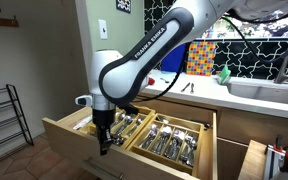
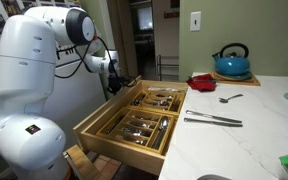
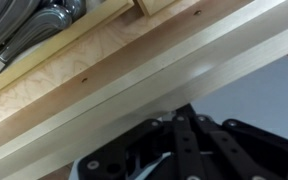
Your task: Close the open drawer.
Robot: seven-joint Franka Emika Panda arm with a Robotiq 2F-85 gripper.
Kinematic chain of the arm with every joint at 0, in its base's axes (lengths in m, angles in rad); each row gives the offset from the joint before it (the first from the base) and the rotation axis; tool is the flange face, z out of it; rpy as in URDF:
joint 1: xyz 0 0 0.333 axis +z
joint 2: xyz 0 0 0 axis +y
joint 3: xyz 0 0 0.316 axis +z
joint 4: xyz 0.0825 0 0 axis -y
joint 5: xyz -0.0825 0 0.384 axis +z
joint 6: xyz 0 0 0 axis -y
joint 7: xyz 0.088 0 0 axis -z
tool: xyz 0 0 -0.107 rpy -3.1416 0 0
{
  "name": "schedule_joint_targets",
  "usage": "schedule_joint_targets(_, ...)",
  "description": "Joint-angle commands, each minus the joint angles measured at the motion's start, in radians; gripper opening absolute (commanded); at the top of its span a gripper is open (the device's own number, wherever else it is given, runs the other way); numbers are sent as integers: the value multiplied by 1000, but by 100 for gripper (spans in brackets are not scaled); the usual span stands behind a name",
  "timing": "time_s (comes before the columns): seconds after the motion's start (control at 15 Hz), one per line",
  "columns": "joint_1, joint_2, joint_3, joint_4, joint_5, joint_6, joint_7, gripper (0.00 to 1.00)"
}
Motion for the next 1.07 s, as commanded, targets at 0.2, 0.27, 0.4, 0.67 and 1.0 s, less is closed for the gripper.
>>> schedule_joint_targets(0.2, 12, -43, -45, -39, -45, -26, 142, 1)
schedule_joint_targets(0.27, 8, -47, -51, -48, -48, -24, 163, 1)
schedule_joint_targets(0.4, -2, -57, -65, -70, -52, -9, 205, 1)
schedule_joint_targets(0.67, -26, -117, -98, -137, -65, 0, 279, 1)
schedule_joint_targets(1.0, -78, -214, -152, -241, -89, 0, 306, 1)
